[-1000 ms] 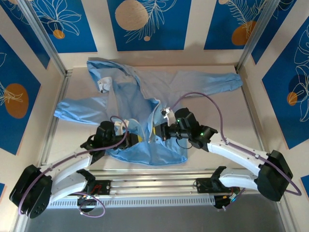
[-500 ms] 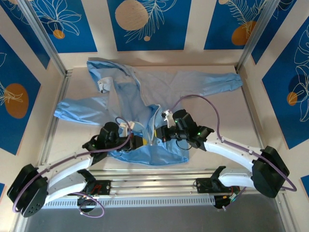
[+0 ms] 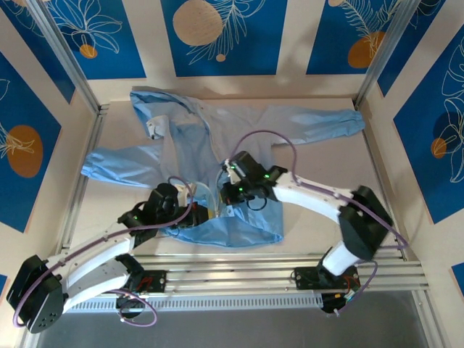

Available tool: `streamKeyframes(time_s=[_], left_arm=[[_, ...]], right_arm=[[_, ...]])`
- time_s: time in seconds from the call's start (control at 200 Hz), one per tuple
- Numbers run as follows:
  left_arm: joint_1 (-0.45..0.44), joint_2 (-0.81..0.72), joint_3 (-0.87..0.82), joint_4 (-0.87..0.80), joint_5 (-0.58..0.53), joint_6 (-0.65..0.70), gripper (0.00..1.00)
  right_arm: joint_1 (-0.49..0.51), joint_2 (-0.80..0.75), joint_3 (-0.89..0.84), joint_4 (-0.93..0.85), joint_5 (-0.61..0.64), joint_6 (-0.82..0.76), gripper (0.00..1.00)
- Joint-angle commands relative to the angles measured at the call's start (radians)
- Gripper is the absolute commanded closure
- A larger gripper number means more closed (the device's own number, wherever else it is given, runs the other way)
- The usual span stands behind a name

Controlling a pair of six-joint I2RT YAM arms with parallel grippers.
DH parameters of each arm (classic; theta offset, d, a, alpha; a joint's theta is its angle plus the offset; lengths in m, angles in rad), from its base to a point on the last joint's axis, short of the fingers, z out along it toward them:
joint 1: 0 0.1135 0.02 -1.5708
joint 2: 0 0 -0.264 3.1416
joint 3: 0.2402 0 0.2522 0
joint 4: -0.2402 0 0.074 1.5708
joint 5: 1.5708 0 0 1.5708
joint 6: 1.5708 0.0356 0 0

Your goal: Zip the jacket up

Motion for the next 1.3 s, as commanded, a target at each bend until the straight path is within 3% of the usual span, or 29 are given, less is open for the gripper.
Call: streamKeyframes(time_s=[0.0, 0.16, 0.35, 0.67, 0.725, 0.935, 1.176, 1.256, 1.296], left_arm=[[0.029, -0.014, 0.012, -0.171, -0.110, 0.051, 1.00], [0.099, -0.074, -0.049, -0.263, -0.132, 0.053, 1.00], [0.167, -0.141, -0.117, -0.273, -0.089, 0.047, 1.00], [0.187, -0.150, -0.159, -0.242, -0.043, 0.047, 1.00], [0.189, -0.148, -0.164, -0.237, -0.037, 0.047, 1.00], [0.193, -0.127, -0.183, -0.200, -0.008, 0.045, 1.00], [0.195, -0.129, -0.189, -0.194, 0.007, 0.054, 1.00], [0.197, -0.132, -0.196, -0.194, 0.011, 0.060, 1.00], [0.199, -0.133, -0.198, -0.196, 0.017, 0.065, 1.00]], right_arm=[[0.055, 0.173, 0.129, -0.260, 0.025, -0.047, 1.00], [0.114, 0.285, 0.240, -0.285, 0.041, -0.040, 0.93], [0.132, 0.261, 0.210, -0.205, 0.010, -0.010, 0.62], [0.173, 0.203, 0.139, -0.210, 0.129, 0.126, 0.42], [0.188, 0.216, 0.144, -0.214, 0.146, 0.168, 0.35], [0.244, 0.283, 0.178, -0.187, 0.189, 0.249, 0.31], [0.236, 0.412, 0.225, -0.221, 0.163, 0.284, 0.30], [0.226, 0.433, 0.237, -0.227, 0.163, 0.274, 0.36], [0.224, 0.426, 0.231, -0.223, 0.173, 0.272, 0.47]])
